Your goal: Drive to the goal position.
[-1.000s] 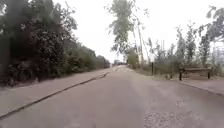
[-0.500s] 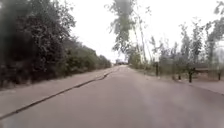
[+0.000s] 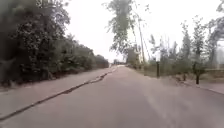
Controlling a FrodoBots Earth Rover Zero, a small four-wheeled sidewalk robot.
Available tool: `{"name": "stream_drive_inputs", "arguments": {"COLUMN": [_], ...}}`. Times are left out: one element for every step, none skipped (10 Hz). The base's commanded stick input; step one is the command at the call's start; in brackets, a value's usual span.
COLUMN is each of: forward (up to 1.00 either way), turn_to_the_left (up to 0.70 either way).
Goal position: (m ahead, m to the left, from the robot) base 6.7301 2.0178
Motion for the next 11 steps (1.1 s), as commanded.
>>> {"name": "stream_drive_inputs", "arguments": {"forward": [1.0, 1.0, 1.0, 1.0, 1.0, 1.0, 1.0, 1.0, 1.0, 1.0, 1.0], "turn_to_the_left": [-0.18, -0.01, 0.0, 0.0, 0.0, 0.0, 0.0, 0.0, 0.0, 0.0, 0.0]}}
